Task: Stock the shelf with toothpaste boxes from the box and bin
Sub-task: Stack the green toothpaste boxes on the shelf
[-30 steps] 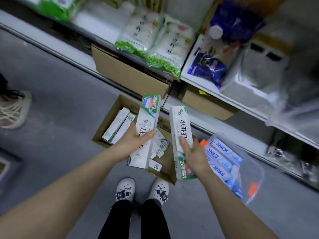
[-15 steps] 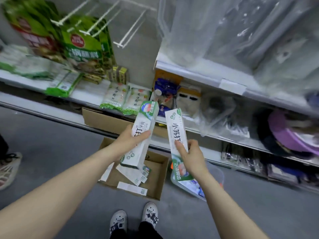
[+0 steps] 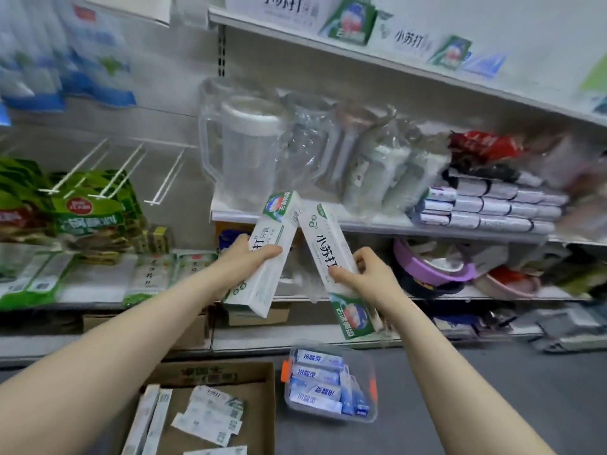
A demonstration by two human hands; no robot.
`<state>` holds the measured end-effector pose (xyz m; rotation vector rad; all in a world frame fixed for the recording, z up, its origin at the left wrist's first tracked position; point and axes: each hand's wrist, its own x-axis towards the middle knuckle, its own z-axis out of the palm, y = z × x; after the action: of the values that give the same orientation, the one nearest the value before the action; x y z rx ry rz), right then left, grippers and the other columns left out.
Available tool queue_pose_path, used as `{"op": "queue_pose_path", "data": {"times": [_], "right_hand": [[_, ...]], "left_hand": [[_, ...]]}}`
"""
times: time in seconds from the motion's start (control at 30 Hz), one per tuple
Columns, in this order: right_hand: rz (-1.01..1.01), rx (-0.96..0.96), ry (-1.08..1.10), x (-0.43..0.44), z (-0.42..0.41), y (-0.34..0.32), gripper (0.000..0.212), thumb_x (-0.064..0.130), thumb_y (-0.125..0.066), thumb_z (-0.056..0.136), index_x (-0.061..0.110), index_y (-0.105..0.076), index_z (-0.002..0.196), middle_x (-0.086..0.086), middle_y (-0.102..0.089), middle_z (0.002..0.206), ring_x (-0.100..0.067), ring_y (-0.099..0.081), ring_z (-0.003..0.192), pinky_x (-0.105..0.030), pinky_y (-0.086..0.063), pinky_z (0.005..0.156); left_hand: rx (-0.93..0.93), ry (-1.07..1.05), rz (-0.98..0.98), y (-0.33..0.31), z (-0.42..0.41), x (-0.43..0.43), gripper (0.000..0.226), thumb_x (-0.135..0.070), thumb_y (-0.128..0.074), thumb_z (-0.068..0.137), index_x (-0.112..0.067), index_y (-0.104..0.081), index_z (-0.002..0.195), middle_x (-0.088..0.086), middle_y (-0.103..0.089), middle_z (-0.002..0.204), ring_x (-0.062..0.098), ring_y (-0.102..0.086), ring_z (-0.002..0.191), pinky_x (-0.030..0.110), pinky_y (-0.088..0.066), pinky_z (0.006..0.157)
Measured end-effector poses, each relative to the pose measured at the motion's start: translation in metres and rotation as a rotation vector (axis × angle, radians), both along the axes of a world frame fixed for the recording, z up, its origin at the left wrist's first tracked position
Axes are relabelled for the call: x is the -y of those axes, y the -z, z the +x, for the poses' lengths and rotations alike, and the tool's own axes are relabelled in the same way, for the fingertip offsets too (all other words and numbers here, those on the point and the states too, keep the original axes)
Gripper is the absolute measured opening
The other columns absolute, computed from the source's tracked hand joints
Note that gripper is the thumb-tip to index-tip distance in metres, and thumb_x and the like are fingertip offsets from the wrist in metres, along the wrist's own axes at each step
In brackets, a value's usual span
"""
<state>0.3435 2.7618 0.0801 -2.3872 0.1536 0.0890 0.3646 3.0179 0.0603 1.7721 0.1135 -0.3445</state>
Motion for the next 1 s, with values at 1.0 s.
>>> {"op": "queue_pose_path", "data": {"times": [1.0], "right_hand": [[0.452,0.230,-0.049,0.230,0.070,-0.197,0.034,0.035,-0.057,0.097,0.011,-0.057,0.122,-0.006,-0.072,0.107,-0.024,-0.071,0.088,-0.043,-0.058,0.084]], "left_hand": [[0.269,0.026,-0.322,-0.201,0.066,0.266,0.063,-0.048,-0.068,0.082,-0.006,-0.050,0.125,0.013,-0.071,0.099,0.025,-0.072,0.075,0.029,-0.053,0.055]]}}
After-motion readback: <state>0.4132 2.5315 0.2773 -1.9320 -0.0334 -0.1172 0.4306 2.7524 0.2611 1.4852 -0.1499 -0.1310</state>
